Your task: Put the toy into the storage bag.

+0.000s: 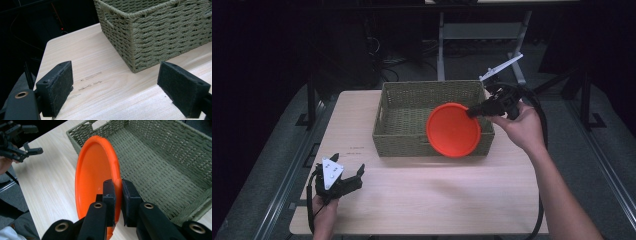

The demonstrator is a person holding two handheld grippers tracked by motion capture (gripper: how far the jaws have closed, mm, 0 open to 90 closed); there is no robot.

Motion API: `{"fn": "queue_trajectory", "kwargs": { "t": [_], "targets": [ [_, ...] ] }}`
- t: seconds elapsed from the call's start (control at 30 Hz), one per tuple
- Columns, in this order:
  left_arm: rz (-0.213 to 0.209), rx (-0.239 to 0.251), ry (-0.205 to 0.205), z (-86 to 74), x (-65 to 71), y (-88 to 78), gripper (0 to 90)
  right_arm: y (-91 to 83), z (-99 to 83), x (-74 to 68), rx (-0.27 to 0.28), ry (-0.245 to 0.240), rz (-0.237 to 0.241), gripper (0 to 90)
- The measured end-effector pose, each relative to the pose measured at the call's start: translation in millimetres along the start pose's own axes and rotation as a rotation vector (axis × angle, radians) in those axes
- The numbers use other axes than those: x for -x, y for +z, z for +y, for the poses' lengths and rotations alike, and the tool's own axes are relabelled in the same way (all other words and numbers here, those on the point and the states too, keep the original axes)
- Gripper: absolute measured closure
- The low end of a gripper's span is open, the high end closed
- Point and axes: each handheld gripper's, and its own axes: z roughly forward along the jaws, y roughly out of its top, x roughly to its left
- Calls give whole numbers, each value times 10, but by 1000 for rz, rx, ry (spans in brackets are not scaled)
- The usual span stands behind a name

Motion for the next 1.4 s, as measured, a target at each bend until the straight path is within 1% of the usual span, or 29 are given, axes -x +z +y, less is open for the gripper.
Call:
{"fn": "queue_trajectory", "kwargs": {
  "t": [0.23, 0.27, 0.43, 0.53, 0.67, 0.8, 0.9, 1.0, 1.07, 1.1, 1.13, 1.23, 1.27, 1.33, 1.4],
  "targets": [
    [-1, 2, -5, 1, 1, 4, 127, -17, 122, 60, 12, 14, 5, 820],
    [0, -5, 4, 1, -5, -1, 127, -15, 137, 64, 15, 19, 1, 821],
    [0, -2, 3, -2, -5, -6, 127, -5, 199, 104, 13, 27, -6, 820],
    [0, 0, -1, 0, -6, -2, 127, 5, 223, 131, 12, 34, -9, 820],
    [-3, -5, 4, 0, -2, -1, 127, 20, 246, 156, 15, 40, -18, 821],
    [-1, -2, 2, 0, -2, -7, 127, 32, 264, 181, 15, 46, -16, 820],
    [-1, 3, -4, -1, -7, 0, 127, 43, 289, 216, 14, 60, -22, 820],
    [-1, 1, 0, 0, -5, -4, 127, 49, 297, 239, 15, 70, -25, 820],
    [-2, 0, 2, 0, -3, -6, 127, 53, 304, 272, 18, 69, -27, 820],
    [-2, -2, 2, -1, -3, -6, 127, 52, 316, 296, 19, 84, -32, 820],
    [-2, -2, 2, -1, -3, -6, 127, 52, 316, 296, 19, 84, -32, 820],
    [-2, 2, -2, -1, -6, -1, 128, 54, 350, 354, 22, 92, -35, 820],
    [-2, 2, -2, -1, -6, -1, 127, 54, 350, 354, 22, 92, -35, 820],
    [-3, -1, 2, -1, -6, -4, 127, 62, 379, 379, 24, 108, -40, 820],
    [-3, -1, 2, 0, -5, -4, 127, 69, 387, 388, 27, 110, -41, 820]
  ]
}}
